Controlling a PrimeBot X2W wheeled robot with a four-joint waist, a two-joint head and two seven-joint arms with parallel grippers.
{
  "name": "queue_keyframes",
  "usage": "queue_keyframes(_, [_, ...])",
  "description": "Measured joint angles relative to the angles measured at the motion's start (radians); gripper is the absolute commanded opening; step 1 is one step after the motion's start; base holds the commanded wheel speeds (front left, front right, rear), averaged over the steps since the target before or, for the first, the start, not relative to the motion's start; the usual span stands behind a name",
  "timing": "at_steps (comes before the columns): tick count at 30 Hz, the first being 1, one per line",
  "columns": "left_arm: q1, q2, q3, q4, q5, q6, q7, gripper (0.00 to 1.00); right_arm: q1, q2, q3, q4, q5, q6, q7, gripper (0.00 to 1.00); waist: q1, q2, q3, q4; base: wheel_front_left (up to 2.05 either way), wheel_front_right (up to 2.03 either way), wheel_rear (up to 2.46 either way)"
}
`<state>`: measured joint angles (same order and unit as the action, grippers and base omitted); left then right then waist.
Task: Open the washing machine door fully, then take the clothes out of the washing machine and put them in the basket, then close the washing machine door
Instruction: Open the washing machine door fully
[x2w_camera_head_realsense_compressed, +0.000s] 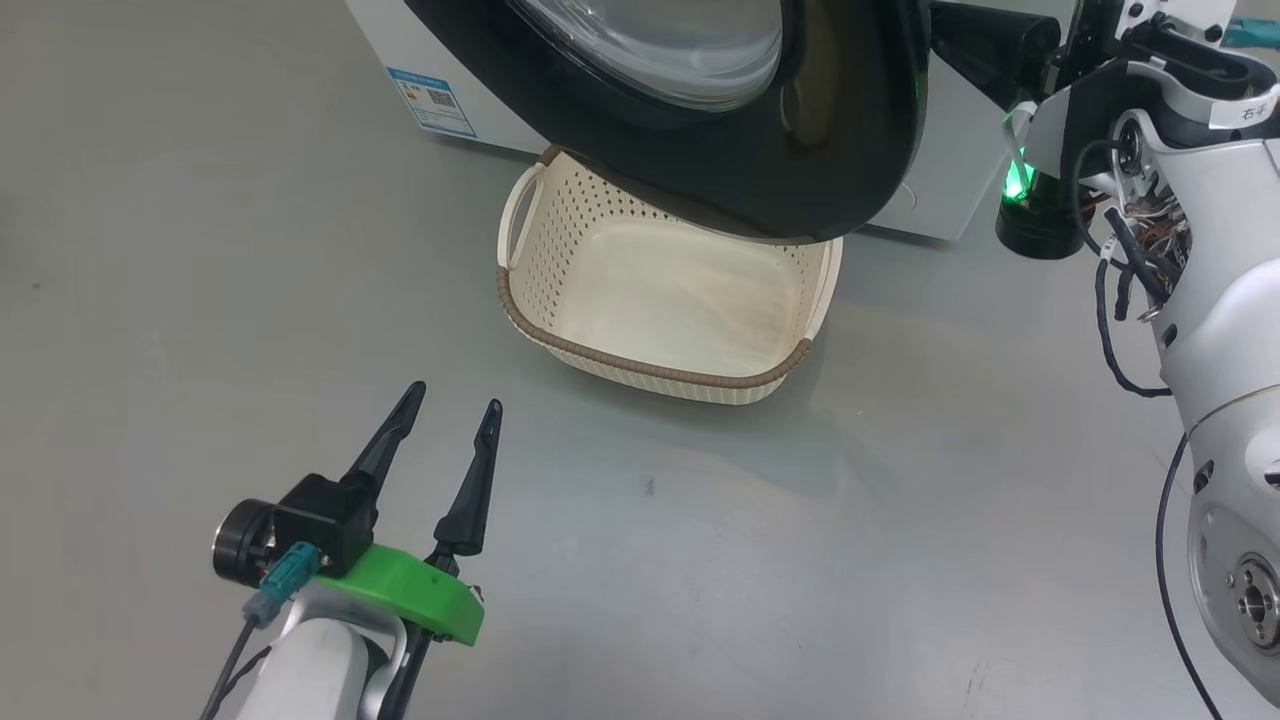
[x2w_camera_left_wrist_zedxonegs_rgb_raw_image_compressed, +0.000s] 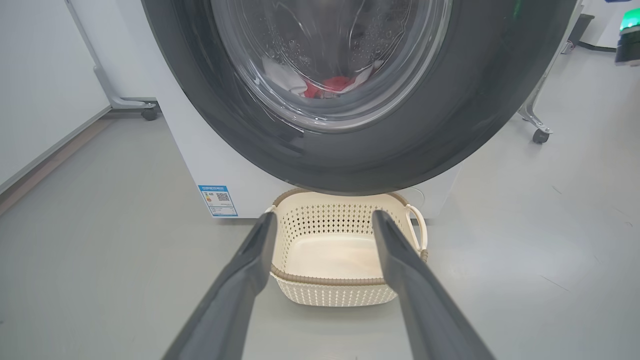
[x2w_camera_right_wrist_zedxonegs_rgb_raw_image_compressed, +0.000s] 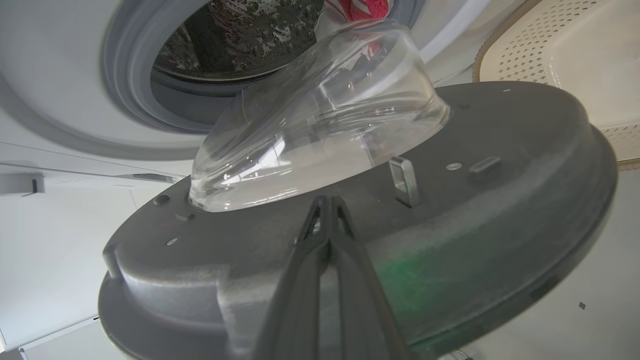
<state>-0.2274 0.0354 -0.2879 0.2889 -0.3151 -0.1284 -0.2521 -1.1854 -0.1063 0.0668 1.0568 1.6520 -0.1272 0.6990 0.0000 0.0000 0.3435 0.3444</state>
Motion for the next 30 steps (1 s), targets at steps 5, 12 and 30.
queue_keyframes(5, [0.004,0.005,0.000,0.000,0.000,0.000,0.000,1.00,0.009,0.005,0.002,-0.003,0.000,0.000,0.010,0.00,0.0000,0.0000,-0.005,-0.005,0.00,0.00,0.00])
queue_keyframes(12, [0.007,0.007,0.000,-0.001,0.004,0.000,0.000,1.00,0.030,0.012,0.008,-0.016,0.000,0.000,0.022,0.00,0.0000,0.0000,-0.011,-0.009,0.00,0.00,0.00])
queue_keyframes(30, [0.047,0.008,0.021,0.011,0.023,0.000,0.000,1.00,0.138,-0.093,0.108,-0.097,-0.191,0.138,-0.140,0.00,0.0000,0.0000,-0.075,-0.017,0.00,0.00,0.00])
